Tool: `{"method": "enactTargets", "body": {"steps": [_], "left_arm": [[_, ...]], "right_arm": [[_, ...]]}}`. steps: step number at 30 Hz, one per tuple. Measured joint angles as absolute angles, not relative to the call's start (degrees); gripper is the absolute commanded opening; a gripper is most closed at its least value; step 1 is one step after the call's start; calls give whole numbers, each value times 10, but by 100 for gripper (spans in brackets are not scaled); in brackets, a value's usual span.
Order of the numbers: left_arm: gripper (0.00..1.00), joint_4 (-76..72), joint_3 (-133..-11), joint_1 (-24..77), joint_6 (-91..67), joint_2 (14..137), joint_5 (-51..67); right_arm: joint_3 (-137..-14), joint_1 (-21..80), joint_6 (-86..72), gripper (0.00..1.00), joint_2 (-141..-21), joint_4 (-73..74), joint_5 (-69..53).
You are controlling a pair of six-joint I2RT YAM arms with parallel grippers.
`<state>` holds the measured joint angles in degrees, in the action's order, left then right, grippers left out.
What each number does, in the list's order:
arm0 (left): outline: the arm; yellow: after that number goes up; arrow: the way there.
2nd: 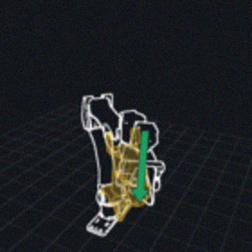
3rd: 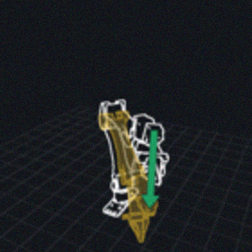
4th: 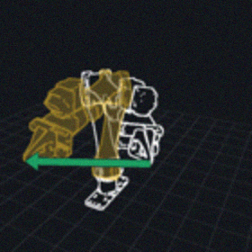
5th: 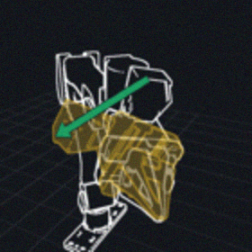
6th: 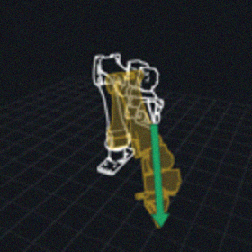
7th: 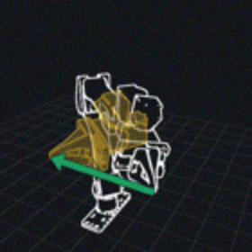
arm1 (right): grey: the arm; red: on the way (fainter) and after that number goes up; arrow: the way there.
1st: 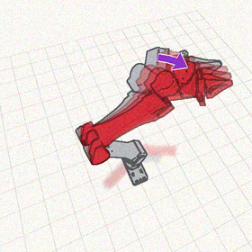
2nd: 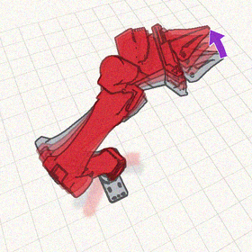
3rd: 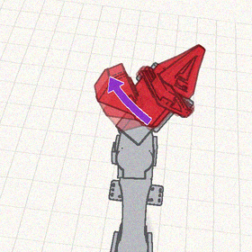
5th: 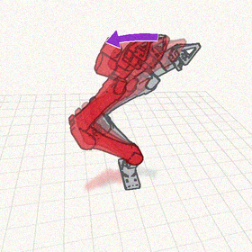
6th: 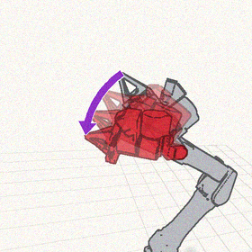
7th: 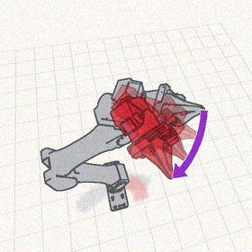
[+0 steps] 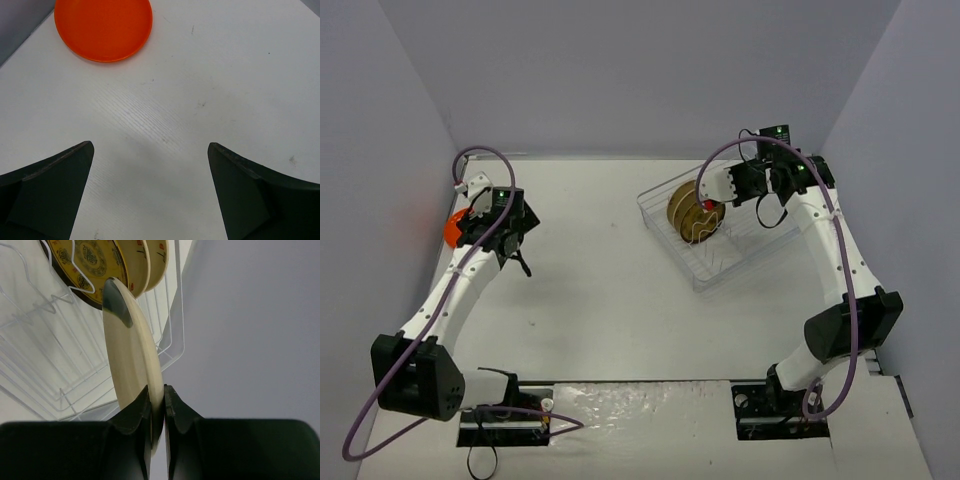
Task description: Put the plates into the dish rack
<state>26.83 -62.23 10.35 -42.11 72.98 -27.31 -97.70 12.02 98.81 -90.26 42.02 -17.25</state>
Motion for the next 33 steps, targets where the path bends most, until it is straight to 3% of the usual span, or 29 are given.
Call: {"method": "enactTargets", "body": {"steps": [33], "left_arm": [[97,306,-635,48,-442,754,-283]], "right_arm": [[-937,163,1021,0,-979,379,-178]]}}
